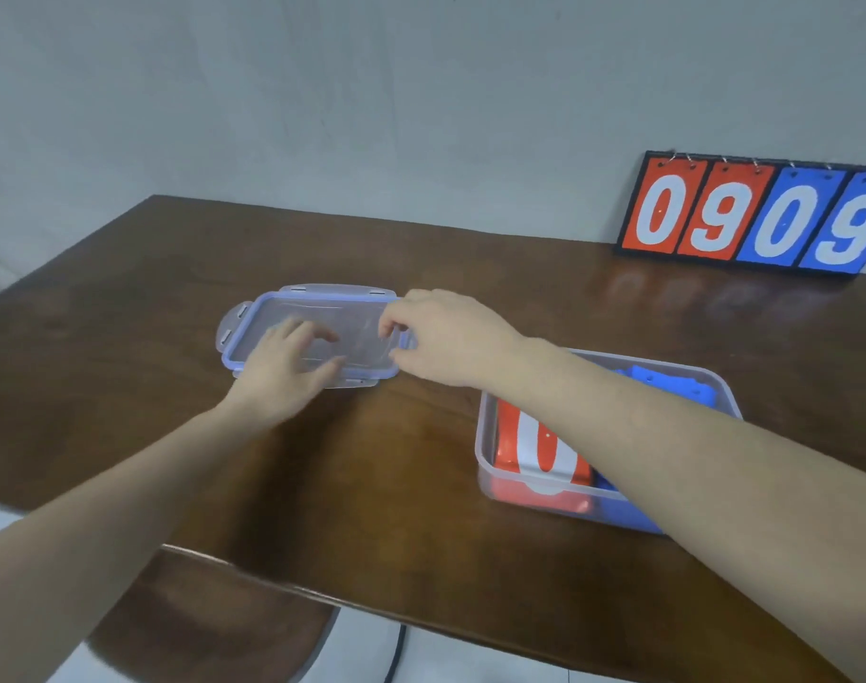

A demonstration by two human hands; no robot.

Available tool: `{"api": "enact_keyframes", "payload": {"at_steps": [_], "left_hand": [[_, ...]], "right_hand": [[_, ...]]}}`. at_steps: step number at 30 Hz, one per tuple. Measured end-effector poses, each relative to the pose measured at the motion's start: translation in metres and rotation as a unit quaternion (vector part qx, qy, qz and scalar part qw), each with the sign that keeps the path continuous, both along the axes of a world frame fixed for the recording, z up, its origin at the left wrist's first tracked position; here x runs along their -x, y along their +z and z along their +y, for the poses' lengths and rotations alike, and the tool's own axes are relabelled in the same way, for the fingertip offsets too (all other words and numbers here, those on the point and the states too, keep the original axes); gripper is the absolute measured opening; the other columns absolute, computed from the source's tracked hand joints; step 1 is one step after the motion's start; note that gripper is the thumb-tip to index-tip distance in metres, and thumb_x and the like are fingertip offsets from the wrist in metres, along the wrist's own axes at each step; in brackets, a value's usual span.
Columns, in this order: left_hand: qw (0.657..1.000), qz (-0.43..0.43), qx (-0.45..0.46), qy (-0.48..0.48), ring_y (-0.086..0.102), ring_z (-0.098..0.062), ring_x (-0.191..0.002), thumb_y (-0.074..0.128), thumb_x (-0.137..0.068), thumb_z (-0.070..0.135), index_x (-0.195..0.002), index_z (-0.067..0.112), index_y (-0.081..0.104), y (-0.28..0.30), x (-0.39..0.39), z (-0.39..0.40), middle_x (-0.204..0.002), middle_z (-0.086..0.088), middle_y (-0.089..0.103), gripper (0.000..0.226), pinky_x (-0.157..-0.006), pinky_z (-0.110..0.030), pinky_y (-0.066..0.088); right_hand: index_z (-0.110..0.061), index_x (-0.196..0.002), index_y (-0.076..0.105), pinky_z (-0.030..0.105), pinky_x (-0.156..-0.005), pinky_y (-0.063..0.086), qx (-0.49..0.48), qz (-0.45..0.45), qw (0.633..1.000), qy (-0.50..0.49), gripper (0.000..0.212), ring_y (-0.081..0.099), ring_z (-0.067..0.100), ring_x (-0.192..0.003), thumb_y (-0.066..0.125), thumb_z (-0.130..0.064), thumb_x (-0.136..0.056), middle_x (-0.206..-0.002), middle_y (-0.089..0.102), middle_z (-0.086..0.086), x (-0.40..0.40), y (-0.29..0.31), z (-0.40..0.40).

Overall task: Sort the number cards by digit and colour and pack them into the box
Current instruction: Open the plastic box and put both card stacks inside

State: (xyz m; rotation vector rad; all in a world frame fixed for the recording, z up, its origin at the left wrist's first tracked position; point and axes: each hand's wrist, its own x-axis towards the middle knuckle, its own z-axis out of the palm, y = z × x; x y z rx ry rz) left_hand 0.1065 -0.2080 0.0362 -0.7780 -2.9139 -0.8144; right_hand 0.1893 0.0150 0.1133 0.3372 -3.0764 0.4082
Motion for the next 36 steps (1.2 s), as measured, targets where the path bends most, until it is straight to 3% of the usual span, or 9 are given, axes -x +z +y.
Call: {"api": "enact_keyframes", "payload": {"at_steps": [5, 10, 15, 20, 25, 27, 30, 33, 36], "left_hand": [[0.989, 0.002, 0.127, -0.070, 0.040, -0.013, -0.139, 0.034, -0.075, 0.088, -0.133, 0.040, 0.060, -0.015, 0.014, -0.044, -0.148, 0.014, 0.048, 0.079, -0.114, -0.042, 0.035], [0.960, 0.159, 0.174, -0.148, 0.068, -0.023, -0.107, 0.028, -0.097, 0.061, -0.124, 0.028, 0.069, -0.019, 0.021, -0.050, -0.123, 0.004, 0.070, 0.059, -0.085, -0.037, 0.056], [0.940, 0.287, 0.100, -0.153, 0.068, -0.029, -0.072, 0.041, -0.104, 0.039, -0.104, 0.018, 0.074, -0.017, 0.020, -0.063, -0.085, 0.000, 0.071, 0.039, -0.059, -0.038, 0.054], [0.928, 0.346, 0.011, -0.140, 0.070, -0.028, -0.079, 0.049, -0.103, 0.034, -0.099, 0.015, 0.075, 0.008, 0.020, -0.062, -0.090, 0.001, 0.074, 0.033, -0.067, -0.037, 0.052], [0.926, 0.375, -0.014, -0.033, 0.063, -0.024, -0.109, 0.061, -0.098, 0.042, -0.104, 0.017, 0.068, 0.050, 0.017, -0.054, -0.108, -0.001, 0.070, 0.027, -0.106, -0.045, 0.036], [0.943, 0.323, -0.066, 0.037, 0.057, -0.025, -0.115, 0.068, -0.094, 0.045, -0.112, 0.015, 0.064, 0.069, 0.008, -0.052, -0.117, -0.003, 0.066, 0.036, -0.110, -0.046, 0.033], [0.953, 0.145, -0.248, 0.094, 0.057, -0.017, -0.113, 0.075, -0.087, 0.046, -0.125, 0.027, 0.052, 0.089, -0.008, -0.039, -0.122, 0.009, 0.060, 0.048, -0.099, -0.039, 0.046], [0.932, 0.043, -0.355, 0.060, 0.065, -0.006, -0.101, 0.075, -0.089, 0.040, -0.114, 0.037, 0.052, 0.104, -0.020, -0.016, -0.112, 0.014, 0.065, 0.034, -0.090, -0.032, 0.054], [0.908, -0.076, -0.412, 0.005, 0.071, -0.013, -0.080, 0.069, -0.096, 0.026, -0.119, 0.027, 0.056, 0.113, -0.028, 0.006, -0.104, 0.000, 0.072, 0.027, -0.067, -0.028, 0.056]], "right_hand": [[-0.031, -0.131, 0.055, 0.033, -0.079, 0.043, -0.085, -0.093, 0.992, 0.009, 0.036, 0.056, 0.023, -0.112, 0.057, -0.029, -0.095, -0.125, 0.057, -0.002, 0.037, -0.023, -0.029], [-0.032, -0.135, 0.052, 0.038, -0.085, 0.045, -0.097, -0.124, 0.987, 0.033, 0.045, 0.055, 0.022, -0.114, 0.063, -0.039, -0.092, -0.127, 0.055, -0.002, 0.046, -0.041, -0.048], [-0.033, -0.132, 0.055, 0.036, -0.091, 0.042, -0.103, -0.078, 0.991, 0.024, 0.038, 0.056, 0.019, -0.114, 0.059, -0.037, -0.094, -0.128, 0.059, -0.007, 0.042, -0.044, -0.048], [-0.029, -0.115, 0.067, 0.027, -0.069, 0.033, -0.011, 0.061, 0.998, 0.019, 0.020, 0.062, 0.018, -0.095, 0.054, -0.034, -0.101, -0.104, 0.068, -0.009, 0.027, -0.032, -0.035], [-0.027, -0.124, 0.066, 0.016, -0.073, 0.037, 0.074, 0.169, 0.983, -0.013, 0.026, 0.063, 0.013, -0.102, 0.048, -0.032, -0.106, -0.115, 0.070, -0.010, 0.008, -0.008, -0.012], [-0.026, -0.126, 0.066, 0.017, -0.087, 0.044, 0.139, 0.188, 0.972, -0.028, 0.028, 0.063, 0.009, -0.111, 0.050, -0.034, -0.105, -0.123, 0.069, -0.013, -0.001, 0.003, 0.003], [-0.028, -0.117, 0.071, 0.025, -0.095, 0.050, 0.279, 0.219, 0.934, -0.053, 0.021, 0.067, 0.006, -0.103, 0.058, -0.033, -0.101, -0.110, 0.073, -0.014, -0.017, 0.018, 0.024], [-0.030, -0.103, 0.070, 0.023, -0.075, 0.055, 0.429, 0.206, 0.877, -0.069, 0.015, 0.069, 0.010, -0.075, 0.063, -0.017, -0.100, -0.085, 0.072, -0.006, -0.035, 0.037, 0.041], [-0.025, -0.094, 0.068, 0.030, -0.049, 0.052, 0.544, 0.173, 0.814, -0.106, 0.016, 0.060, 0.019, -0.052, 0.061, -0.013, -0.100, -0.068, 0.066, 0.002, -0.055, 0.055, 0.060]]}}
